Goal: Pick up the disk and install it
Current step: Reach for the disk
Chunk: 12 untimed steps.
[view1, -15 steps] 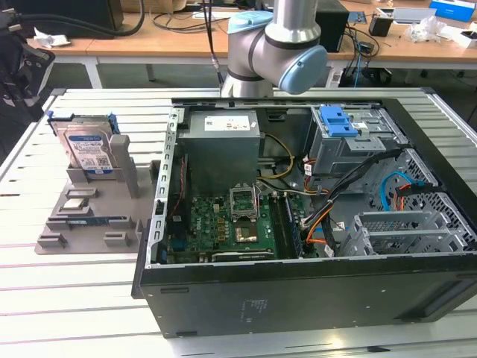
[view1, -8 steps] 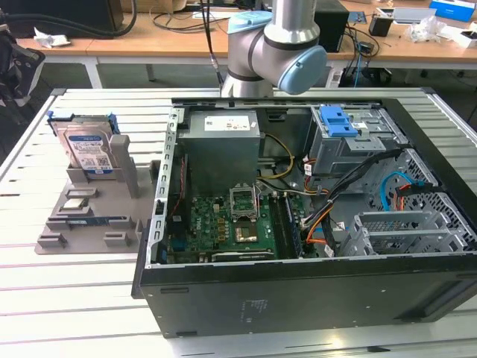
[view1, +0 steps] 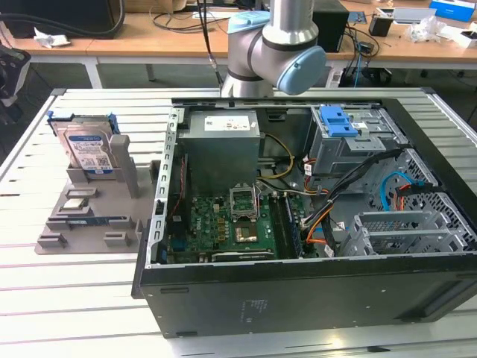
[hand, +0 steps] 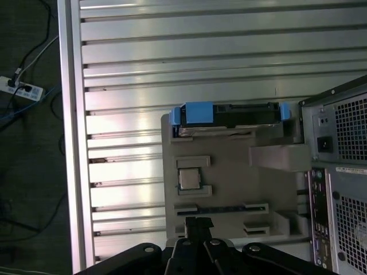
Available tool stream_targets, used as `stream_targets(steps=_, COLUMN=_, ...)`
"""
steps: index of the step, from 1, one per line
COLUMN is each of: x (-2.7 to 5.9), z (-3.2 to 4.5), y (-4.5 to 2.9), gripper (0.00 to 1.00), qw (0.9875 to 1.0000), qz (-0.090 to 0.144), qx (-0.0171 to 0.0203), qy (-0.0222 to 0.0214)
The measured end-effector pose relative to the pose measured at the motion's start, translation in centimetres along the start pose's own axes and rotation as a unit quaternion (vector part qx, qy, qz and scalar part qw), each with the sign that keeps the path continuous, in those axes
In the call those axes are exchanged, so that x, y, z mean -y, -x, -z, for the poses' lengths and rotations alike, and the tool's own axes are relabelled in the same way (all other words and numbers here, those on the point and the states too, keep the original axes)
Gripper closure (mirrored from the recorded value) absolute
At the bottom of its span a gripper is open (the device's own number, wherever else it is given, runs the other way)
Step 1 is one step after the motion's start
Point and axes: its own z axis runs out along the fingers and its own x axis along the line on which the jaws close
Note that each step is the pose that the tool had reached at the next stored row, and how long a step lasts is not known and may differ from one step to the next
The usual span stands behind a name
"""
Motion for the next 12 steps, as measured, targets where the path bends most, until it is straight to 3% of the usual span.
stream_targets(steps=6, x=0.12, z=0.04, y=-1.52, gripper=0.89, qw=1.0000, qz=0.000, qx=0.0000, qy=0.0000)
stream_targets(steps=12, x=0.18, z=0.06, y=-2.45, gripper=0.89, qw=1.0000, qz=0.000, qx=0.0000, qy=0.0000)
